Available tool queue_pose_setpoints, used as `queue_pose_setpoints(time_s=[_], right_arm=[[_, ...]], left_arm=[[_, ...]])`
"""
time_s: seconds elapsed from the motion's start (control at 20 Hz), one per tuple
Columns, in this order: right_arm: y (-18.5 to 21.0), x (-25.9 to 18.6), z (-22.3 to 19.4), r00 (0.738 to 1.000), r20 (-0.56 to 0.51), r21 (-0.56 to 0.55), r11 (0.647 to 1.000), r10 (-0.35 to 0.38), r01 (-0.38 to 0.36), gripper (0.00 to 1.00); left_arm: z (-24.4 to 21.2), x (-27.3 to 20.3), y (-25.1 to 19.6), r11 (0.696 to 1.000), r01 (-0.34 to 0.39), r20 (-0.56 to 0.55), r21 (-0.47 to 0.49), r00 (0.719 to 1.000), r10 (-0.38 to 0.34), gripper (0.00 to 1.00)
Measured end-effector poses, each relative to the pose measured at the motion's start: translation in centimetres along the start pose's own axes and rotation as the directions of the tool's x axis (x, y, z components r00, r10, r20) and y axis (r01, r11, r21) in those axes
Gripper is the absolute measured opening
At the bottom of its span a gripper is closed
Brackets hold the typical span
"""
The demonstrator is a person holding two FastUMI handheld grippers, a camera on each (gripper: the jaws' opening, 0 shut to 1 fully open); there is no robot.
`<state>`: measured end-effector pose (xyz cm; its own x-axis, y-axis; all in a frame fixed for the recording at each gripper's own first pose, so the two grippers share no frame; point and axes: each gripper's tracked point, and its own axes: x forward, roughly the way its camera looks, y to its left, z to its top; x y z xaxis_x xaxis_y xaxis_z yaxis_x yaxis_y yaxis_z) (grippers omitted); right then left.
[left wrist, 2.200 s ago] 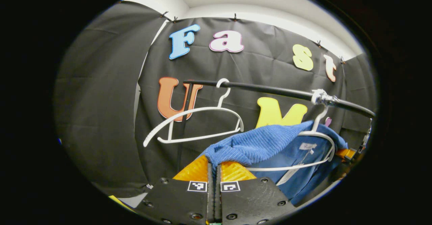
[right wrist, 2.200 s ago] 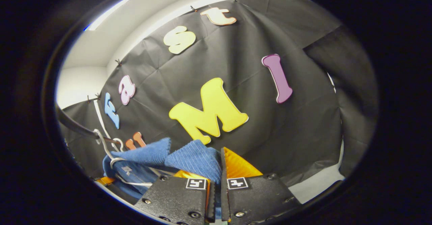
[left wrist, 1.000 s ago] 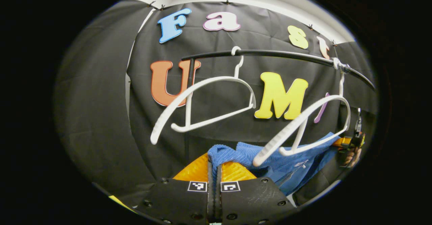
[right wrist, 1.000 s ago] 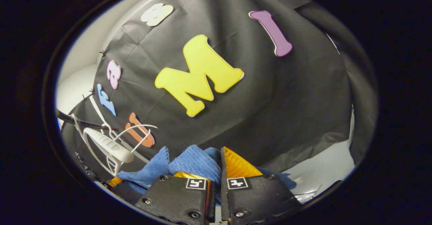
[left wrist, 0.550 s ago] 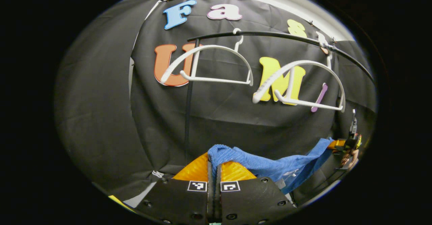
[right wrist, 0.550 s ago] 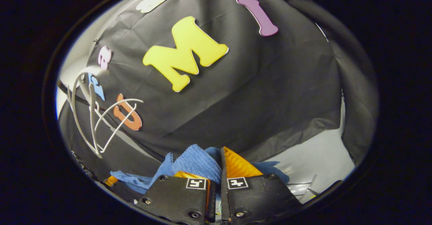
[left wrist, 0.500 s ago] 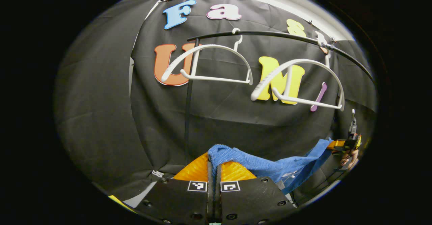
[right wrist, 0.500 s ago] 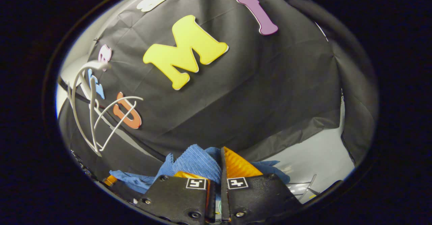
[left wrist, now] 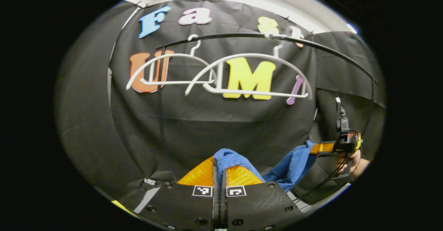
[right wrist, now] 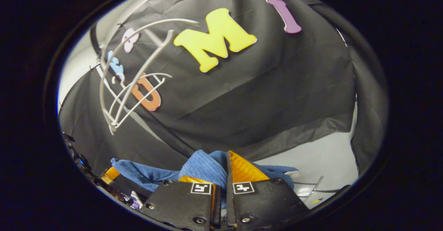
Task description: Grasp the clothes on the hanger with both hands and then place them into the laundry hamper below.
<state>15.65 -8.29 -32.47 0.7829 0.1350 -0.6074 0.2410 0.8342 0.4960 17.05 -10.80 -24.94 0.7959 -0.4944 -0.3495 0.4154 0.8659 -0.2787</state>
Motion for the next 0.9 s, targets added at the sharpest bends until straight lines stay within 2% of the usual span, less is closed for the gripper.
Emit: queue_pose_setpoints(time_s=[0.15, 0.35, 0.5, 0.65, 0.7, 0.8, 0.9], right_arm=[[4.1, -2.2, 0.6, 0.997, 0.019, -0.031, 0.997, 0.071, -0.070, 0.10], [9.6, -5.2, 2.0, 0.983, 0.047, -0.080, 0.981, 0.179, -0.175, 0.10], [11.3, -5.8, 1.9, 0.975, 0.045, -0.124, 0.970, 0.218, -0.211, 0.10], [9.6, -4.4, -0.9, 0.984, -0.027, -0.099, 0.979, 0.174, -0.176, 0.10], [8.2, -3.4, -2.3, 0.988, -0.058, -0.099, 0.984, 0.142, -0.147, 0.10], [4.5, -1.4, -5.2, 0.991, -0.123, -0.110, 0.992, 0.046, -0.060, 0.08], [1.7, 1.0, -8.7, 0.976, -0.214, -0.107, 0.994, -0.031, 0.008, 0.10]], left_arm=[[2.6, -1.2, -3.1, 0.997, 0.079, 0.041, 0.008, 0.996, -0.079, 0.01], [6.7, -3.4, -5.7, 0.989, 0.145, 0.116, 0.031, 0.982, -0.148, 0.01], [7.7, -3.8, -6.1, 0.987, 0.155, 0.136, 0.047, 0.978, -0.160, 0.01], [4.1, -3.1, -6.3, 0.988, 0.154, 0.076, 0.018, 0.985, -0.155, 0.06], [2.4, -2.5, -6.0, 0.989, 0.149, 0.044, 0.012, 0.988, -0.149, 0.01], [-2.1, -1.1, -5.7, 0.991, 0.133, -0.042, -0.006, 0.990, -0.134, 0.04], [-6.9, 0.1, -5.8, 0.992, 0.120, -0.145, -0.037, 0.982, -0.124, 0.06]])
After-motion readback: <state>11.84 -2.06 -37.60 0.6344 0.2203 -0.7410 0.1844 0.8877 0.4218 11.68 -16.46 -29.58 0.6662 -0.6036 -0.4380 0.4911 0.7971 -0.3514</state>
